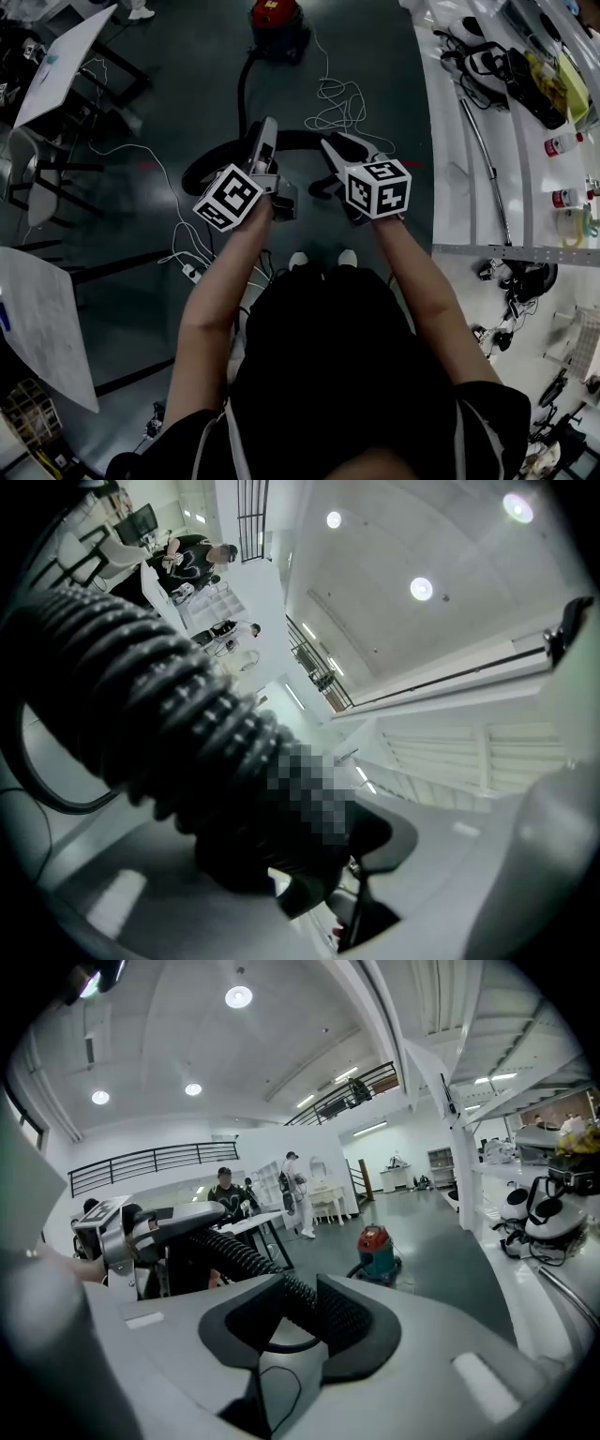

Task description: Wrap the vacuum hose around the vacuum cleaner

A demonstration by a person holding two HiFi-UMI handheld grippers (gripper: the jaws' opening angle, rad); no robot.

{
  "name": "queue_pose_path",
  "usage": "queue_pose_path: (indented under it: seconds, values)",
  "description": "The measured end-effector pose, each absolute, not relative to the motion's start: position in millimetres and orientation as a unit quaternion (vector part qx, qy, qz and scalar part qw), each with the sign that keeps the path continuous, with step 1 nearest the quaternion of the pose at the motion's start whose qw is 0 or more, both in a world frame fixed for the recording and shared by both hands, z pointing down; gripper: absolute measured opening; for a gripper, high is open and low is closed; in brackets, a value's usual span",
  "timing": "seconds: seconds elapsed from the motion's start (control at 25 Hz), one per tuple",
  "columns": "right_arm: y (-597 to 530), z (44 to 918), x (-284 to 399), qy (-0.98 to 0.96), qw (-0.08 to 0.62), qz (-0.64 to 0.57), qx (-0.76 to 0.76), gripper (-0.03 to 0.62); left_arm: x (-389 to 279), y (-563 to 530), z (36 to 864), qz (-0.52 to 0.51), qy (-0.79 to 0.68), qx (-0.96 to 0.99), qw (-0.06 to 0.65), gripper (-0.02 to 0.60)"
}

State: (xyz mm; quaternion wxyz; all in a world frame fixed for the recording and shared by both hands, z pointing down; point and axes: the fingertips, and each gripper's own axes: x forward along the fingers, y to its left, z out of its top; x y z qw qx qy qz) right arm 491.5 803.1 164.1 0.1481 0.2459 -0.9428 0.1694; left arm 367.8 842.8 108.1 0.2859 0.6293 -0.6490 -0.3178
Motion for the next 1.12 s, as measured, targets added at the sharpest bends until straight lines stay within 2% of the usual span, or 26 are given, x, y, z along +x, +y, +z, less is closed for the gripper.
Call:
queue_pose_path:
  seconds: [0.12,0.36,0.52,0.8,0.92,1.12]
  values:
    - [808.4,166.4,479.6,-0.945,0.145,0.164,0.244,0.133,359.2,838.7,105.8,-0.313,-0.644,0.637,0.287,0.187]
    - [804.7,168.1,464.9,-0.938,0.151,0.169,0.263,0.14,344.2,832.2,104.1,-0.31,-0.634,0.646,0.293,0.187]
    - [802.7,171.4,455.1,-0.939,0.169,0.149,0.26,0.18,332.6,826.9,101.0,-0.311,-0.627,0.653,0.29,0.186]
    - [792.2,186.0,445.1,-0.936,0.199,0.12,0.263,0.204,331.5,802.8,98.7,-0.303,-0.616,0.665,0.294,0.184]
    - [771.6,191.9,440.9,-0.934,0.205,0.12,0.267,0.255,328.8,787.9,95.6,-0.303,-0.619,0.664,0.29,0.184]
    - [736.0,198.4,431.7,-0.935,0.208,0.121,0.262,0.258,322.7,758.1,92.4,-0.301,-0.624,0.661,0.288,0.184]
